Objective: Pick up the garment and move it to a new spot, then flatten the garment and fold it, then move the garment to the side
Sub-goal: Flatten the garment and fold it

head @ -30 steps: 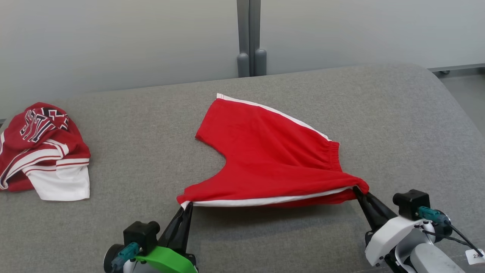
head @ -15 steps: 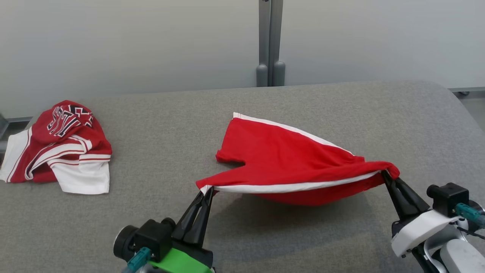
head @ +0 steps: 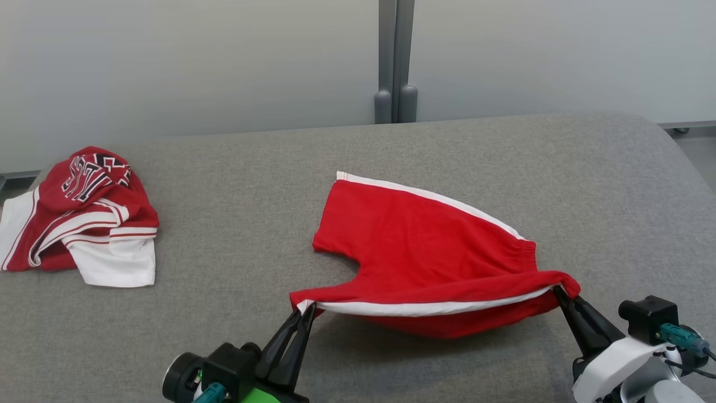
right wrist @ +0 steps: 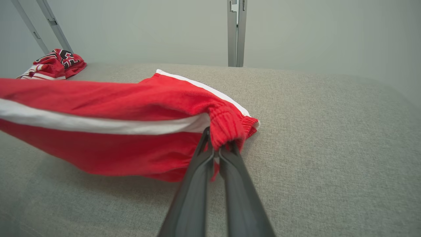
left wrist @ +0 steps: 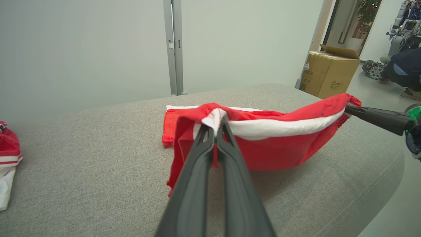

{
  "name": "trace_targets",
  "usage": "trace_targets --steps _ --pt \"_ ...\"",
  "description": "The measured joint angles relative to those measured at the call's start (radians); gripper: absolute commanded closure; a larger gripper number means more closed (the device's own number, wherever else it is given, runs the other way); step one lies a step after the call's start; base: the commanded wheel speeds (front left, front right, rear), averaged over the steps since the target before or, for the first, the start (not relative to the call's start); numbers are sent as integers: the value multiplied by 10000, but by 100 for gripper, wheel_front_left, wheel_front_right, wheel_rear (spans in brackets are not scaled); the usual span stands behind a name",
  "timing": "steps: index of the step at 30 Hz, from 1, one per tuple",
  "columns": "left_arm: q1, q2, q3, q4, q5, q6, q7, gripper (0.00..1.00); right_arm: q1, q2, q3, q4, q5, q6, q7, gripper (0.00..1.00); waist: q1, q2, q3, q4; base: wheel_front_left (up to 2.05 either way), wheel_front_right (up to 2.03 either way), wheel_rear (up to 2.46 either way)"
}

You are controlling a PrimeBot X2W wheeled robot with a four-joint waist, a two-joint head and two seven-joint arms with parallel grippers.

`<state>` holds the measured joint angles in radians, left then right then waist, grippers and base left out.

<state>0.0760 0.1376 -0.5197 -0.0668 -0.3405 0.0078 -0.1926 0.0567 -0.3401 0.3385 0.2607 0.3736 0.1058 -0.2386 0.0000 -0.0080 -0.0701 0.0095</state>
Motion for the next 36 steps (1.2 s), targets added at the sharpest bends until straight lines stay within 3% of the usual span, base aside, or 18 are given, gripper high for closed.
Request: trace_targets --steps 6,17,28,36 --pt "-623 136 117 717 15 -167 173 100 -195 263 48 464 587 82 389 100 0 0 296 -331 0 0 0" --pt "-4151 19 648 2861 460 -171 1116 100 -2560 1116 -435 1189 1958 117 1204 100 0 0 1457 -1158 0 0 0" --pt "-6473 31 1158 4880 756 117 1862 100 -4749 2186 -40 2353 1875 79 1753 100 0 0 2790 -2214 0 0 0" --pt "-7576 382 1461 6123 1078 376 2219 100 -6015 2803 236 3072 1783 82 1601 100 0 0 3852 -2897 0 0 0"
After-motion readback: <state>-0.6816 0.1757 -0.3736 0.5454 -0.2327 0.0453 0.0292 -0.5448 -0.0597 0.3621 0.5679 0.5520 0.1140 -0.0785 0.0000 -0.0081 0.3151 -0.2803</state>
